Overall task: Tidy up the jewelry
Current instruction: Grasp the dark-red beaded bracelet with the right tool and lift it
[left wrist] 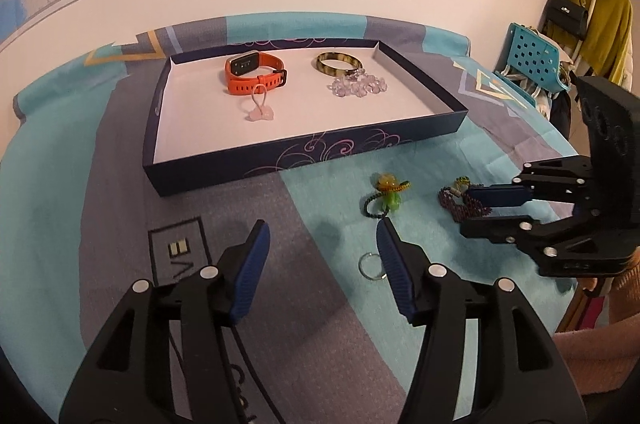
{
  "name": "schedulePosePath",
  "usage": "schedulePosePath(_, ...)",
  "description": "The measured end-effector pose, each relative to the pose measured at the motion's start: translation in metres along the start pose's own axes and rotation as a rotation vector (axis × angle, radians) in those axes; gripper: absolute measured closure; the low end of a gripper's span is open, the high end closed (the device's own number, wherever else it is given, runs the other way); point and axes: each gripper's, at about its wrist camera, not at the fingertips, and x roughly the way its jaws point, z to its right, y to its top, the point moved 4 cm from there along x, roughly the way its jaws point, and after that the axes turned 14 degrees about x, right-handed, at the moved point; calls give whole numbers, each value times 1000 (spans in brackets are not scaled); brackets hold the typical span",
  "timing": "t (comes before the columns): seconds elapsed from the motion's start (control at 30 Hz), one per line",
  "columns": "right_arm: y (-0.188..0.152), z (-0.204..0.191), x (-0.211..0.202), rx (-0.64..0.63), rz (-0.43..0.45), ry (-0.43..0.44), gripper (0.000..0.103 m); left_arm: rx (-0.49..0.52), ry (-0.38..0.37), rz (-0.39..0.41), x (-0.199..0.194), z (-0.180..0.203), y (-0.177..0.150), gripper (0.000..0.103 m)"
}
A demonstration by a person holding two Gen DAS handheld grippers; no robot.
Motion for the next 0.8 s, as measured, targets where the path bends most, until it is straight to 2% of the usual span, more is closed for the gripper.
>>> schedulePosePath(0.03,0,0,0,0,0,1,91,-1,-1,1,-1,1,-1,48)
schedulePosePath(0.17,1,4,-4,18,9,-1,102,-3,-5,3,-2,2,-2,48)
schedulePosePath(0.5,23,17,-52,135,138,123,102,14,-16,2,-1,8,-2,47)
schedulePosePath(0.8,33,26,-64,203,180,175,102,45,-37,-4,5,19,3,47)
